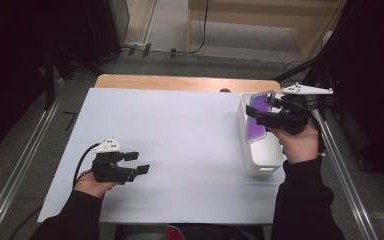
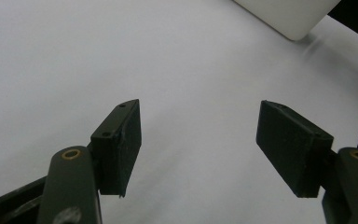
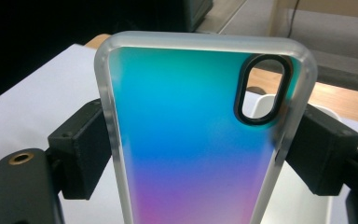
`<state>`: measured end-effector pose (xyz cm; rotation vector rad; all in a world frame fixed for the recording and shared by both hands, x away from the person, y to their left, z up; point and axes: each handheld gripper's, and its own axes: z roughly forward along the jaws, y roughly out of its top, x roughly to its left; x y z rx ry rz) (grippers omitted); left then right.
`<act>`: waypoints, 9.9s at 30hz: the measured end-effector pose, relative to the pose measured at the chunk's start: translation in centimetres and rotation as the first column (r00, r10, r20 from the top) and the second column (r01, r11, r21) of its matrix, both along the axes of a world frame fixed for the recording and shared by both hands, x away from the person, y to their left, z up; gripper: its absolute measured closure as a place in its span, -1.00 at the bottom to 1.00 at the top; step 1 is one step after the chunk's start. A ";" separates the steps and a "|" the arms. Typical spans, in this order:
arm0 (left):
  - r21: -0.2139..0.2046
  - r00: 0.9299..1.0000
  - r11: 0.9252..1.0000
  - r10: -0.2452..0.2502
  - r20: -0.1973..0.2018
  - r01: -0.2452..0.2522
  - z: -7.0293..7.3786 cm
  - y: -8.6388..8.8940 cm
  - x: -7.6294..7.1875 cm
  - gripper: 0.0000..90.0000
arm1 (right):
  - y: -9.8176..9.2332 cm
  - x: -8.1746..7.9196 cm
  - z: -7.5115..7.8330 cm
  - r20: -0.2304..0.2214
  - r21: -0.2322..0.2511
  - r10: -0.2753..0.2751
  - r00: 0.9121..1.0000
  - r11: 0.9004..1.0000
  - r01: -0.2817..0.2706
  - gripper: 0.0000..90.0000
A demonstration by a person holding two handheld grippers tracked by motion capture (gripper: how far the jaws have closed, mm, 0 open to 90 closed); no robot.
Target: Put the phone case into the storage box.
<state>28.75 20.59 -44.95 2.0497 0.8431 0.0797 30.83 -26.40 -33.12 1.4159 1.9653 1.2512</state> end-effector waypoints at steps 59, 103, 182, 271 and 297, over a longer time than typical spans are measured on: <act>-0.020 1.000 1.000 0.004 -0.003 -0.004 0.0 0.0 0.0 -0.31 | -2.0 8.7 -2.3 -0.009 -0.007 -0.178 0.984 0.984 0.178 -0.67; -0.035 1.000 0.999 0.012 -0.006 -0.012 0.0 0.3 0.1 -0.31 | -1.9 14.0 -5.4 0.108 -0.050 -0.347 0.932 0.934 0.354 -0.67; -0.042 1.000 0.999 -0.005 0.000 0.005 0.1 0.1 0.0 -0.31 | -1.4 14.8 -11.2 -0.067 -0.102 -0.323 0.944 0.943 0.316 -0.74; -0.041 1.000 0.999 -0.018 -0.014 0.017 0.0 0.1 0.1 -0.32 | -0.1 10.2 -3.5 -0.121 -0.007 0.010 0.993 1.000 -0.011 -0.97; -0.047 1.000 0.999 -0.017 -0.023 0.016 0.0 0.3 0.2 -0.32 | 0.6 5.6 -4.3 -0.136 -0.007 0.110 0.985 0.994 -0.111 -0.97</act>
